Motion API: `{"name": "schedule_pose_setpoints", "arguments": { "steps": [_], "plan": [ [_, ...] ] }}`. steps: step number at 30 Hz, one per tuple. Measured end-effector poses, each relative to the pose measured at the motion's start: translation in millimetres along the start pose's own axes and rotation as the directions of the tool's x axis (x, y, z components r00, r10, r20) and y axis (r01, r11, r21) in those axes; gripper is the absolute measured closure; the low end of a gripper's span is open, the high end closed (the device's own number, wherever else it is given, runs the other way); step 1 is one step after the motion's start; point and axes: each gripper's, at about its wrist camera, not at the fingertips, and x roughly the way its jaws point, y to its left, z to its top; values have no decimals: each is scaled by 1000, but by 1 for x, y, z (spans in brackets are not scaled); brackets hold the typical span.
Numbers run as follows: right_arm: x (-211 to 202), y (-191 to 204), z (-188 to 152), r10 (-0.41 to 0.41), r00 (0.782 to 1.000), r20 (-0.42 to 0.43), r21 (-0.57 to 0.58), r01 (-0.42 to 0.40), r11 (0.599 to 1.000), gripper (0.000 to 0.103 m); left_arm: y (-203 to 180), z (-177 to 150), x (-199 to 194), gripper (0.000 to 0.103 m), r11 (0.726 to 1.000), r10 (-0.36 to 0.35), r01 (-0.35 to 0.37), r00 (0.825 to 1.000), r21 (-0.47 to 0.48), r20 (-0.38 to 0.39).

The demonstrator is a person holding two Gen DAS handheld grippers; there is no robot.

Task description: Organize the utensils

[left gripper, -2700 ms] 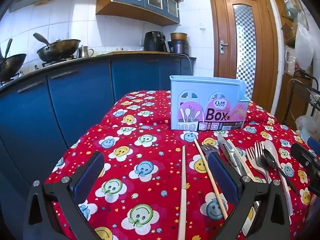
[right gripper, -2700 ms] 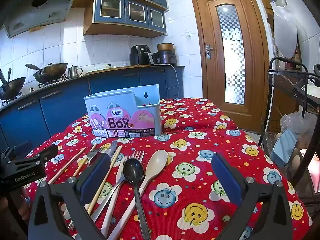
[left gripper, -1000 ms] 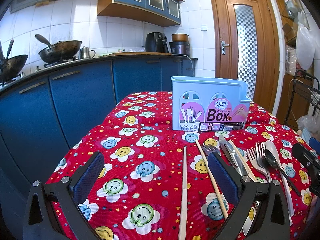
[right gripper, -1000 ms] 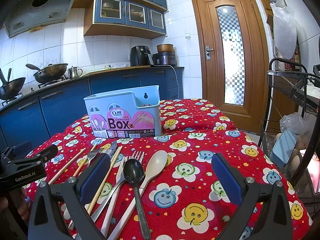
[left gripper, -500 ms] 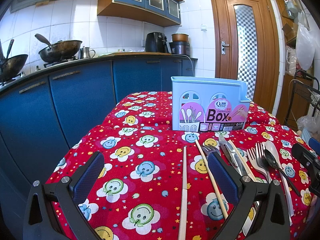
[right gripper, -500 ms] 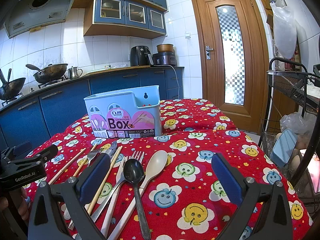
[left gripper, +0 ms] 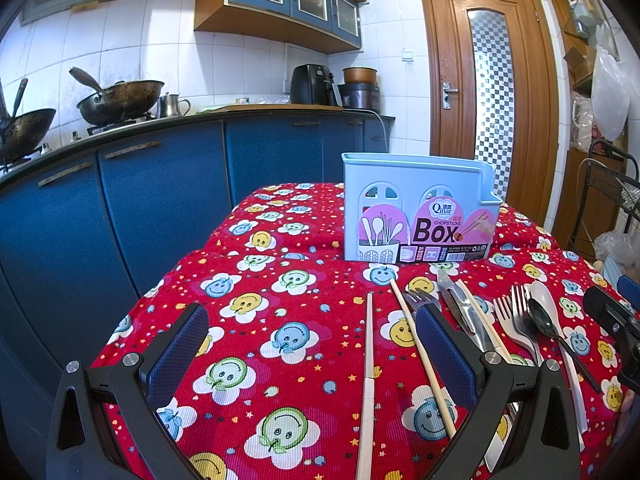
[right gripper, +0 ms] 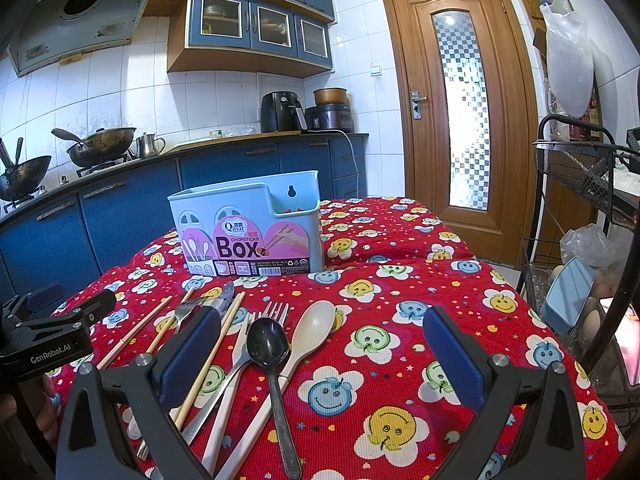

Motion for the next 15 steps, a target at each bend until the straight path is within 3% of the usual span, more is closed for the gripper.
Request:
{"name": "schedule_pose_setpoints", "arguments": {
  "steps": [15],
  "plan": [
    [2, -4, -4, 0, 1000, -2, 16, 0, 1000, 0, 0, 1, 3, 0, 1000, -10, 10, 1000, -11, -21]
  ]
}}
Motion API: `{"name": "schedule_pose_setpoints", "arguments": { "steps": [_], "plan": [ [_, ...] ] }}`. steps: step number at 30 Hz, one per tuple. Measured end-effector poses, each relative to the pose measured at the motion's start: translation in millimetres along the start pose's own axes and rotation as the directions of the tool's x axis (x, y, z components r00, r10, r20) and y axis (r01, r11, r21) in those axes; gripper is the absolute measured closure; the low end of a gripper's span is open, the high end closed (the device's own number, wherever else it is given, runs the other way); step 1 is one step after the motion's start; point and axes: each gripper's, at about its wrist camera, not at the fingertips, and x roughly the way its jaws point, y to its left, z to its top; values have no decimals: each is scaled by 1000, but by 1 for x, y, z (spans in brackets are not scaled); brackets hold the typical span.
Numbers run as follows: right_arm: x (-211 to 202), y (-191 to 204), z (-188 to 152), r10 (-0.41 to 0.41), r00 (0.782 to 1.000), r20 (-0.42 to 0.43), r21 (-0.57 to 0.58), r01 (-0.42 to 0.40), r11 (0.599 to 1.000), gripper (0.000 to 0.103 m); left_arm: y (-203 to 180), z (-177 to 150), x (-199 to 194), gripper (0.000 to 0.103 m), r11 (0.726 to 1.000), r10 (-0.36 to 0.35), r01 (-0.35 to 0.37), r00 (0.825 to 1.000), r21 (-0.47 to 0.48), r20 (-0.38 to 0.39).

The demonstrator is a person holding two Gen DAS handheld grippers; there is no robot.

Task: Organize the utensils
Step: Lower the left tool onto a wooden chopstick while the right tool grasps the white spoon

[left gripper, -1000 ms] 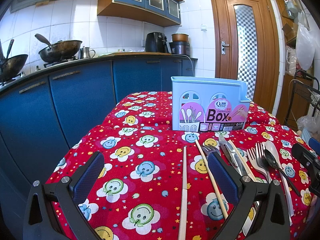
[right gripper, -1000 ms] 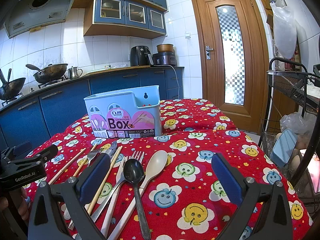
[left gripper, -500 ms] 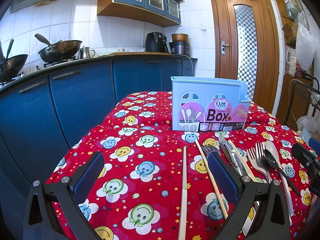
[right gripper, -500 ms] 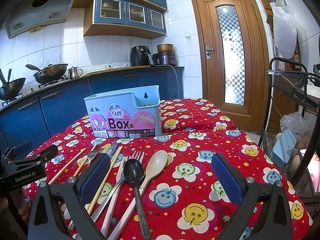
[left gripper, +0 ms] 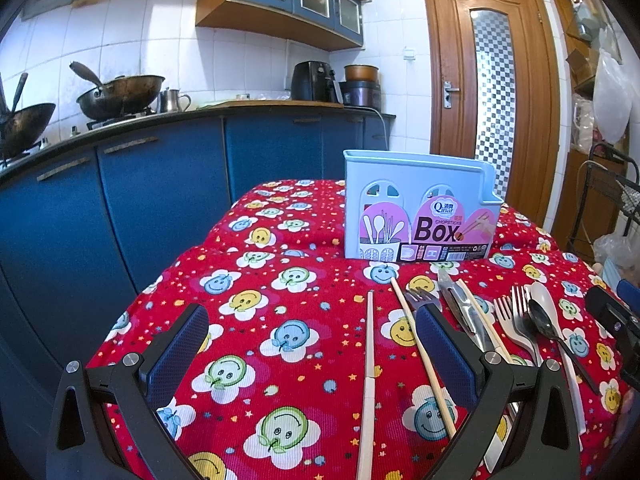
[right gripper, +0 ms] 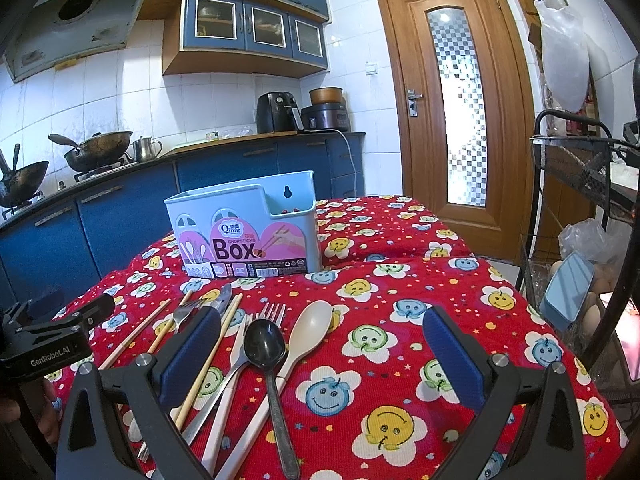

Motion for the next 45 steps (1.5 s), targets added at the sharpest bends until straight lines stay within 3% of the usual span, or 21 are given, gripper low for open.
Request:
{"name": "schedule_pose_setpoints", "arguments": {
  "steps": [6, 11, 14, 17, 22, 28, 32, 36, 40, 45],
  "plan": [
    [5, -1, 6, 10, 998, -67, -5, -11, 1000, 0, 5, 4, 16, 0, 997, -79, 78, 992, -14, -102],
    [12, 1, 14, 28, 985, -168, -25, -33, 999, 0, 13, 9, 30, 0, 982, -186, 180, 953, -49, -240],
    [16, -1, 20, 22, 973, -228, -32, -30, 999, 8, 14, 12, 36, 1, 981, -188, 191, 935, -19, -301],
    [25, -8, 24, 33, 955, -296, 1, -34, 999, 21, 13, 16, 41, 12, 983, -171, 185, 921, 6, -350],
    [44, -17, 27, 86, 909, -407, 66, -65, 996, 46, 5, 23, 52, 31, 965, -220, 260, 863, 25, -455],
    [64, -23, 31, 131, 872, -472, 100, -95, 990, 62, -13, 29, 67, 52, 950, -208, 300, 810, 82, -549],
    [77, -25, 33, 180, 840, -512, 132, -130, 983, 63, -15, 30, 83, 68, 950, -219, 310, 761, 44, -611],
    [92, -29, 33, 234, 805, -545, 182, -158, 970, 63, -15, 36, 95, 72, 944, -225, 328, 729, 41, -646],
    [102, -31, 33, 268, 782, -563, 217, -173, 961, 63, -12, 42, 107, 72, 940, -243, 340, 683, 6, -689],
    [113, -30, 37, 284, 756, -589, 216, -191, 957, 64, -14, 46, 116, 75, 938, -228, 345, 664, 21, -712]
  ]
}}
